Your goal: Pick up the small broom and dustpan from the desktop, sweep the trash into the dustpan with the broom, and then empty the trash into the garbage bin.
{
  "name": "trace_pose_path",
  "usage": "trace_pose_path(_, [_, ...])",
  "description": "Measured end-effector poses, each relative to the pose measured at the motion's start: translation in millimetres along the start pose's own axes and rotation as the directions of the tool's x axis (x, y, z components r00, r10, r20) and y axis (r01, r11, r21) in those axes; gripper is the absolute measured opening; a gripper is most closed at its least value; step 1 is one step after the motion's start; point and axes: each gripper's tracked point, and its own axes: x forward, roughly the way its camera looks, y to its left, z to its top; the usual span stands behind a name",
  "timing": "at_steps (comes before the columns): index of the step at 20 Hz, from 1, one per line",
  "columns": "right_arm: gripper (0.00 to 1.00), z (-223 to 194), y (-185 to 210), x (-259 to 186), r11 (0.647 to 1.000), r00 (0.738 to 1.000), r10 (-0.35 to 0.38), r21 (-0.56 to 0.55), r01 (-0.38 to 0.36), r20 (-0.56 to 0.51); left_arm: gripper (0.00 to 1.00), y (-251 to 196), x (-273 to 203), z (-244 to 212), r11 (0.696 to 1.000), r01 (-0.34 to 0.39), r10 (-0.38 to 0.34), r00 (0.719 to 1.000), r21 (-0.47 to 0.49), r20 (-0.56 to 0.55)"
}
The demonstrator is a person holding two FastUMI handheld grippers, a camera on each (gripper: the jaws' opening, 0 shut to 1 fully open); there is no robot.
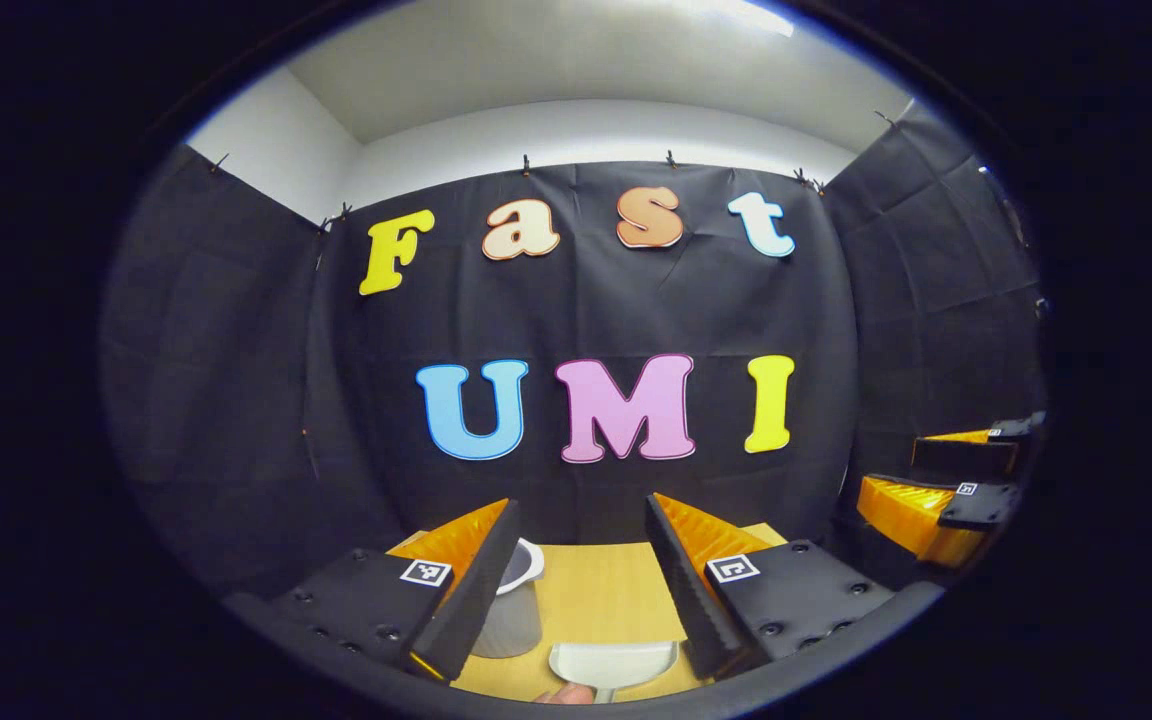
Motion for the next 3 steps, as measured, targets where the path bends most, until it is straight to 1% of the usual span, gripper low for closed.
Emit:
trace_pose_path(1, [0.97,8.5,-0.8,1.5,1.0,1.0,-0.01,0.005,0.01,0.016,0.75,-0.4,-0.1,2.7,0.999,0.014,-0.014,1.0,-0.031,-0.002])
trace_pose_path(2, [0.91,15.0,-2.9,5.1,0.999,0.999,-0.032,0.004,0.032,0.029,0.77,0.4,-0.9,3.6,0.999,0.026,-0.027,1.0,-0.045,-0.012])
trace_pose_path(3, [0.92,17.5,-7.0,4.7,0.998,0.998,-0.056,0.004,0.056,0.028,0.75,5.2,4.0,0.9,0.999,0.026,-0.027,0.999,-0.046,-0.028])
